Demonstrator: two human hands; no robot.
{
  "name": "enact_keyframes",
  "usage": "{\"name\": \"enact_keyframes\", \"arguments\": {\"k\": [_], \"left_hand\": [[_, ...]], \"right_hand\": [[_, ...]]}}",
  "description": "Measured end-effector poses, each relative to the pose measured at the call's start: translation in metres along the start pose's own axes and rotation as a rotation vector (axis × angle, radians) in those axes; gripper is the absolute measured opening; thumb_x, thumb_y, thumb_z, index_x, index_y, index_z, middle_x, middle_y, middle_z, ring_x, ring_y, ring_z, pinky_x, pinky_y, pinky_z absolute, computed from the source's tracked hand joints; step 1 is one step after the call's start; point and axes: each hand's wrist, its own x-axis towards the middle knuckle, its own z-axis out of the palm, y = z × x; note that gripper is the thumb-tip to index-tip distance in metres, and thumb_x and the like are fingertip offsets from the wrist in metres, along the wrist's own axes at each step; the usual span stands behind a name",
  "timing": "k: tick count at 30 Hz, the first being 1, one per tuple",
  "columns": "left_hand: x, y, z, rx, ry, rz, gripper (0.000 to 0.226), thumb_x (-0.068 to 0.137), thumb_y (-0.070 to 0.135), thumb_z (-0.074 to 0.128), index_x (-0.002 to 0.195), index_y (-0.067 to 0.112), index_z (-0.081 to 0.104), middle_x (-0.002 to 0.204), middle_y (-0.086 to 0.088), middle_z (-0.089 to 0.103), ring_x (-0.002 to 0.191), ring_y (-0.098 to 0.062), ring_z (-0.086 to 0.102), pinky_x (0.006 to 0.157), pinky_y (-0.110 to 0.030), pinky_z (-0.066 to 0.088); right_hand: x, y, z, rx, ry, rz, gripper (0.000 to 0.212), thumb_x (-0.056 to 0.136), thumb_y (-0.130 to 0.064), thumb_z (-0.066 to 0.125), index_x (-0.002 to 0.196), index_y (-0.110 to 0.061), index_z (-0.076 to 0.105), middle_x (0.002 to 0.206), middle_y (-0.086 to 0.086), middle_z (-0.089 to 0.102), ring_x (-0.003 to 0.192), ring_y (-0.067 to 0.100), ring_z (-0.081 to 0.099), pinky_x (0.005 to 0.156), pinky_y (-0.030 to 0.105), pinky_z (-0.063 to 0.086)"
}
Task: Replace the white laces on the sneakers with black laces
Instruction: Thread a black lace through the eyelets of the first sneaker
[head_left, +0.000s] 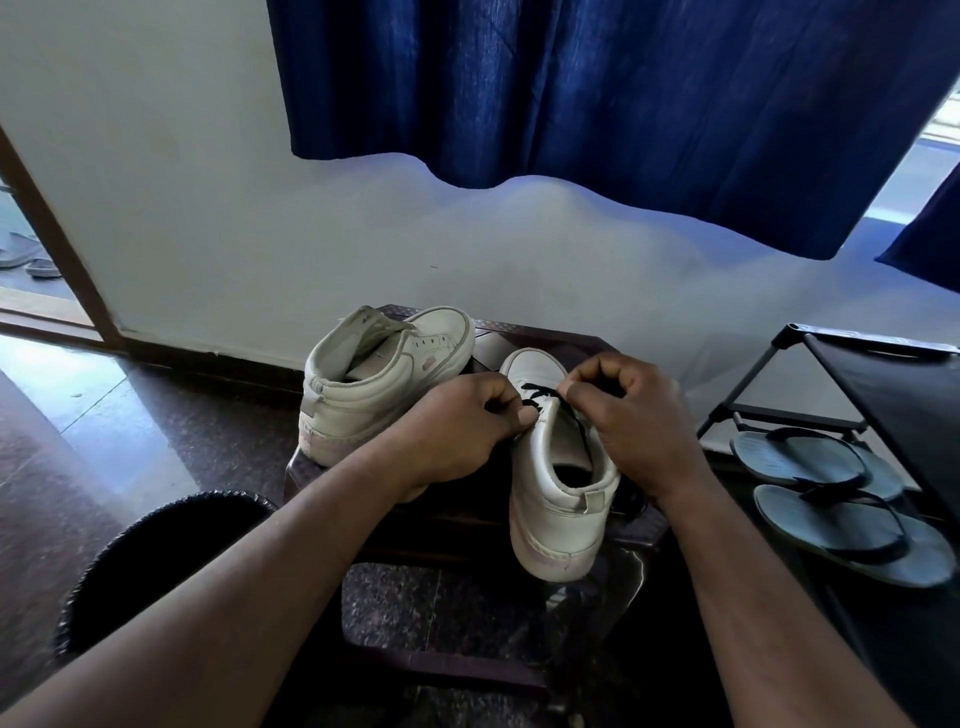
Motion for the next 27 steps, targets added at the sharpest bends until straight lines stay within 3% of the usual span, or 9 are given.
{"name": "enact_keyframes", "arguments": {"k": [3,11,16,18,20,23,25,27], "left_hand": [[0.002,0.001,-0.002,0.078,0.003,-0.020,0.021,0.098,0.038,0.070,0.088,0.020,0.068,0.077,0.006,0.063,0.066,-0.008,0.049,0.066,-0.026,0.042],[0.004,0.001,-0.003,0.150,0.031,-0.015,0.018,0.095,0.038,0.074,0.083,0.025,0.068,0.078,0.011,0.064,0.070,-0.005,0.053,0.065,-0.023,0.040],[0.004,-0.004,0.001,-0.045,0.139,0.042,0.010,0.097,0.033,0.071,0.104,0.027,0.066,0.094,0.006,0.065,0.080,-0.006,0.057,0.078,-0.027,0.046],[0.006,-0.004,0.002,0.081,0.134,0.062,0.011,0.097,0.033,0.071,0.106,0.029,0.066,0.099,0.008,0.066,0.087,-0.008,0.061,0.082,-0.028,0.048],[0.008,-0.004,0.003,0.215,0.128,0.077,0.009,0.096,0.035,0.072,0.094,0.029,0.065,0.098,0.009,0.065,0.089,-0.010,0.063,0.078,-0.029,0.049],[0.009,0.001,0.002,0.226,0.174,0.094,0.016,0.099,0.035,0.068,0.089,0.024,0.063,0.086,0.008,0.065,0.075,-0.001,0.058,0.064,-0.018,0.039],[0.009,0.006,0.000,0.140,0.199,0.106,0.017,0.102,0.031,0.064,0.089,0.021,0.062,0.077,0.007,0.070,0.068,0.000,0.061,0.066,-0.023,0.045],[0.008,0.011,0.000,0.044,0.186,0.146,0.016,0.102,0.028,0.065,0.088,0.021,0.061,0.073,0.009,0.072,0.067,-0.009,0.065,0.070,-0.033,0.050]], "right_hand": [[0.000,-0.001,0.000,-0.023,0.001,0.011,0.013,0.087,-0.023,0.076,0.074,-0.025,0.075,0.070,-0.019,0.070,0.071,0.000,0.064,0.060,0.006,0.041],[-0.003,-0.003,-0.005,-0.030,0.011,0.025,0.014,0.086,-0.020,0.075,0.073,-0.023,0.076,0.070,-0.013,0.072,0.071,0.003,0.065,0.058,0.007,0.042],[-0.003,-0.003,-0.005,-0.014,0.019,0.015,0.014,0.087,-0.025,0.078,0.073,-0.022,0.076,0.069,-0.010,0.072,0.068,0.005,0.064,0.058,0.010,0.043],[-0.002,-0.003,-0.004,-0.010,0.024,0.011,0.017,0.087,-0.032,0.080,0.074,-0.023,0.076,0.068,-0.011,0.071,0.064,0.005,0.062,0.056,0.011,0.042],[-0.002,-0.003,-0.002,0.006,0.028,0.006,0.019,0.088,-0.037,0.080,0.076,-0.023,0.076,0.069,-0.011,0.071,0.065,0.005,0.063,0.057,0.010,0.041],[-0.002,-0.002,0.000,0.048,0.006,-0.003,0.009,0.088,-0.034,0.079,0.082,-0.027,0.077,0.077,-0.013,0.075,0.074,0.000,0.067,0.066,0.010,0.045],[-0.002,-0.001,0.001,0.052,-0.022,-0.030,0.001,0.090,-0.029,0.078,0.091,-0.030,0.078,0.086,-0.015,0.076,0.083,-0.001,0.069,0.074,0.012,0.048],[-0.003,-0.003,0.002,0.063,-0.050,-0.064,0.008,0.092,-0.023,0.076,0.096,-0.029,0.079,0.089,-0.016,0.076,0.087,-0.001,0.069,0.076,0.012,0.048]]}}
